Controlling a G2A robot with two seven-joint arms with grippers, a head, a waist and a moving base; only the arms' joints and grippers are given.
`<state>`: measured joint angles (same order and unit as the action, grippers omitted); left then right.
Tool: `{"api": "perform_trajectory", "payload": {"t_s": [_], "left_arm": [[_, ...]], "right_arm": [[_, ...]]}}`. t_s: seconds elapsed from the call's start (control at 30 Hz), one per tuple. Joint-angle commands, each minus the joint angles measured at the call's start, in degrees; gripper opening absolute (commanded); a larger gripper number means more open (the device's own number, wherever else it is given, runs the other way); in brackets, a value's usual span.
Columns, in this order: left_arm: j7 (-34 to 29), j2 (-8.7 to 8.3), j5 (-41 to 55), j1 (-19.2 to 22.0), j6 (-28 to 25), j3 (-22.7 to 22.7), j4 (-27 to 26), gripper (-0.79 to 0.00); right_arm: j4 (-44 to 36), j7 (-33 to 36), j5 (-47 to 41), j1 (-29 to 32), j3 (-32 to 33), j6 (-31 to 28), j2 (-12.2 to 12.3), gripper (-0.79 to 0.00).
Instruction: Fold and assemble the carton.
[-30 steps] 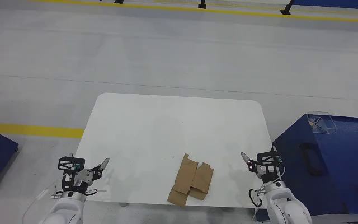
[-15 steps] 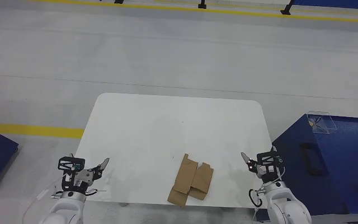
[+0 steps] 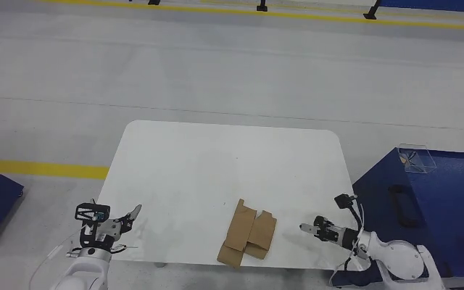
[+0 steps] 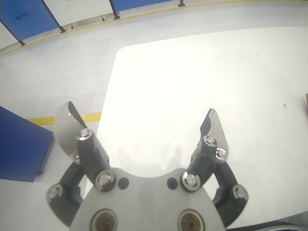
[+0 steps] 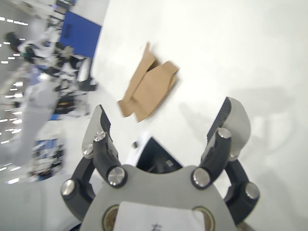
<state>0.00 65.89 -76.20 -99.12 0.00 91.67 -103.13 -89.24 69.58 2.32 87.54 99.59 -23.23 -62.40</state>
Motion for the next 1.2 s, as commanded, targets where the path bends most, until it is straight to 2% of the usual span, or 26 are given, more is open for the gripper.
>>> {"api": "perform_trajectory", "payload": {"t_s": [0.0,0.1,0.27,0.47,0.53,0.57,0.6,0.67,0.73,0.77,0.8,0.83,0.9,1.0,1.03,1.1,1.17], "left_arm": [[0.0,0.00,0.0,0.0,0.0,0.0,0.0,0.000],[0.0,0.00,0.0,0.0,0.0,0.0,0.0,0.000],[0.0,0.00,0.0,0.0,0.0,0.0,0.0,0.000],[0.0,0.00,0.0,0.0,0.0,0.0,0.0,0.000],[0.0,0.00,0.0,0.0,0.0,0.0,0.0,0.000],[0.0,0.00,0.0,0.0,0.0,0.0,0.0,0.000],[0.0,0.00,0.0,0.0,0.0,0.0,0.0,0.000],[0.0,0.00,0.0,0.0,0.0,0.0,0.0,0.000],[0.0,0.00,0.0,0.0,0.0,0.0,0.0,0.000],[0.0,0.00,0.0,0.0,0.0,0.0,0.0,0.000],[0.0,0.00,0.0,0.0,0.0,0.0,0.0,0.000],[0.0,0.00,0.0,0.0,0.0,0.0,0.0,0.000],[0.0,0.00,0.0,0.0,0.0,0.0,0.0,0.000],[0.0,0.00,0.0,0.0,0.0,0.0,0.0,0.000],[0.0,0.00,0.0,0.0,0.0,0.0,0.0,0.000],[0.0,0.00,0.0,0.0,0.0,0.0,0.0,0.000],[0.0,0.00,0.0,0.0,0.0,0.0,0.0,0.000]], "right_arm": [[4.6,9.9,-11.1,-2.9,-1.3,0.7,0.2,0.000],[9.7,12.5,-12.8,-5.9,-6.1,1.0,0.0,0.000],[17.3,11.1,-14.8,-10.0,-14.0,-0.3,-0.5,0.000],[22.4,9.9,-16.0,-13.0,-18.5,-1.6,-0.7,0.000],[23.9,9.2,-15.0,-13.9,-19.9,-2.0,-0.8,-0.040],[24.2,8.4,-13.6,-14.4,-20.7,-2.1,-0.8,0.000],[24.4,7.2,-12.7,-14.7,-21.7,-2.4,-1.0,-0.028],[24.7,5.6,-11.9,-15.0,-22.6,-2.5,-1.1,-0.142],[25.0,4.8,-11.9,-15.4,-23.4,-2.0,-1.2,-0.114],[25.1,4.3,-11.7,-15.5,-23.7,-1.8,-1.2,-0.175],[25.3,3.3,-11.1,-15.8,-24.1,-1.6,-1.3,-0.314],[25.7,1.2,-10.0,-16.2,-24.6,-1.3,-1.3,-0.357],[25.9,-0.7,-9.2,-16.6,-25.5,-0.8,-1.5,-0.234],[26.9,-2.7,-8.8,-17.5,-26.9,0.4,-1.8,-0.194],[27.3,-3.3,-8.5,-18.0,-27.4,0.9,-1.9,-0.092],[28.4,-4.5,-7.8,-19.0,-28.6,2.3,-2.2,-0.003],[29.5,-4.9,-8.2,-19.9,-29.7,2.5,-2.5,-0.040]]}}
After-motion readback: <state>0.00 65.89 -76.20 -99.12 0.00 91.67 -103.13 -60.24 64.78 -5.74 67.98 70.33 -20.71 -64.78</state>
